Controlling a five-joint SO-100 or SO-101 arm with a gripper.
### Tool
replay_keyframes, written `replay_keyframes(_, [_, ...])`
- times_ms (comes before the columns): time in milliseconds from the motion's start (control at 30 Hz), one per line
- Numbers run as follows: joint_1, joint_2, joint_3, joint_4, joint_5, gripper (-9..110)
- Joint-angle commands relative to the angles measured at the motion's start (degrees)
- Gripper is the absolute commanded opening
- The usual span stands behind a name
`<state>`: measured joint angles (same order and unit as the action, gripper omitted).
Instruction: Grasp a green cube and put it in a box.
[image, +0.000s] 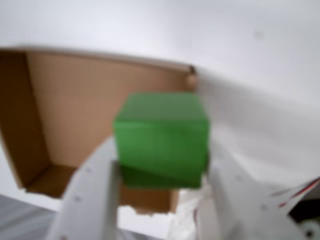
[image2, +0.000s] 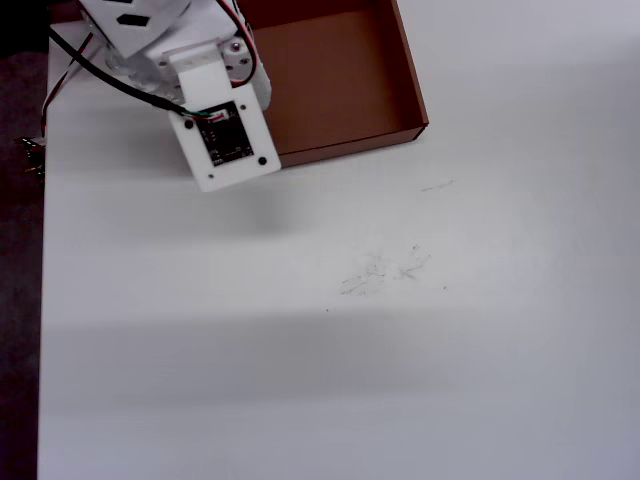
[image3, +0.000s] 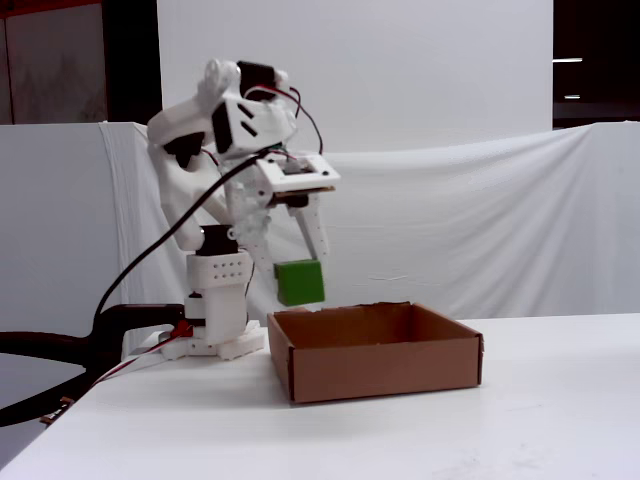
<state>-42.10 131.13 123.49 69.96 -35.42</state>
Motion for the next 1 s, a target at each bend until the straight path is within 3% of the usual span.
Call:
replay_keyframes(0, [-5.9, 1.8, -0.9, -0.5, 2.4, 16])
replay_keyframes(567, [-17.6, -7.6, 18.2, -19.2, 10.5, 17])
replay_keyframes(967, [-16.5, -7.6, 17.3, -16.3, 10.5, 24])
